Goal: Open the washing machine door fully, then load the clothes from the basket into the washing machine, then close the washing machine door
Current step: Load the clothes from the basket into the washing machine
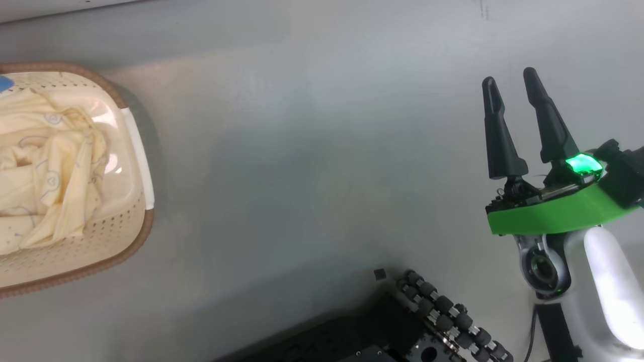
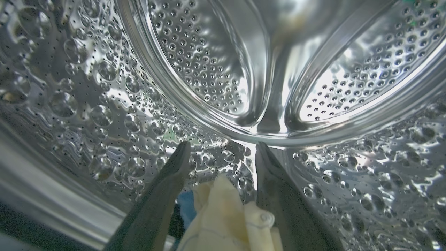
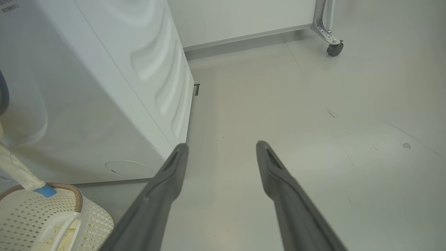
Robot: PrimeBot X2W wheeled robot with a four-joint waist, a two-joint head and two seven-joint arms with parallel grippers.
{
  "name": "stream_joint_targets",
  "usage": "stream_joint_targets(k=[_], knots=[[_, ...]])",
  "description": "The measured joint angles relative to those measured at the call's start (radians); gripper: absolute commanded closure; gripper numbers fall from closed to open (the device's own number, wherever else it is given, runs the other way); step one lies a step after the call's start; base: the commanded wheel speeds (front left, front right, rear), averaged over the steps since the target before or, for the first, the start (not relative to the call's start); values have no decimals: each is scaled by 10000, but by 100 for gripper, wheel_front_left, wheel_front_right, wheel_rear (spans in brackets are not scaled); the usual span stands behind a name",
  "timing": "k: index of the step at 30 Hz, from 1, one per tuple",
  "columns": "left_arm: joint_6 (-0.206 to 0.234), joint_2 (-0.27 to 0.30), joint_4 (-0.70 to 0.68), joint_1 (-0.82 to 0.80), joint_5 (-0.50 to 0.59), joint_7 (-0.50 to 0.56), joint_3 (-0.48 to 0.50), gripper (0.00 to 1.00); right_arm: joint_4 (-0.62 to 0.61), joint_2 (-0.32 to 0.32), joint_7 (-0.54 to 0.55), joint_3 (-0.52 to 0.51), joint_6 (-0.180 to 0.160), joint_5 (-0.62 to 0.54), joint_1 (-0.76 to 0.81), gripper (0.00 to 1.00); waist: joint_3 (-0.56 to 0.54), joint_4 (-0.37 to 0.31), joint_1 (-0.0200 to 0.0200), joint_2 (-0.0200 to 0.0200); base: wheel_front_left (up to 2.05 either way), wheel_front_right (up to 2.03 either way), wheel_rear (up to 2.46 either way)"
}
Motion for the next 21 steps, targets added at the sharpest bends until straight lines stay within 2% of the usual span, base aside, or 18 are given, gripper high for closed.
stream_joint_targets(k=[7, 12, 21], knots=[[13, -405, -249, 1154, -332, -359, -65, 0, 6, 0, 0, -251, 0, -387, -117, 0, -313, 436, 0, 0, 0, 0, 0], [194, -667, -857, 2293, -508, -688, -73, 0, 75, -2, 0, -391, 0, -654, -120, 0, -664, 766, 0, 0, 0, 0, 0], [1306, -1076, -2846, 5500, -757, -1659, -63, 0, 207, -4, 0, -510, 0, -1269, -119, 0, -1396, 1372, 0, 1, 0, 0, 0]])
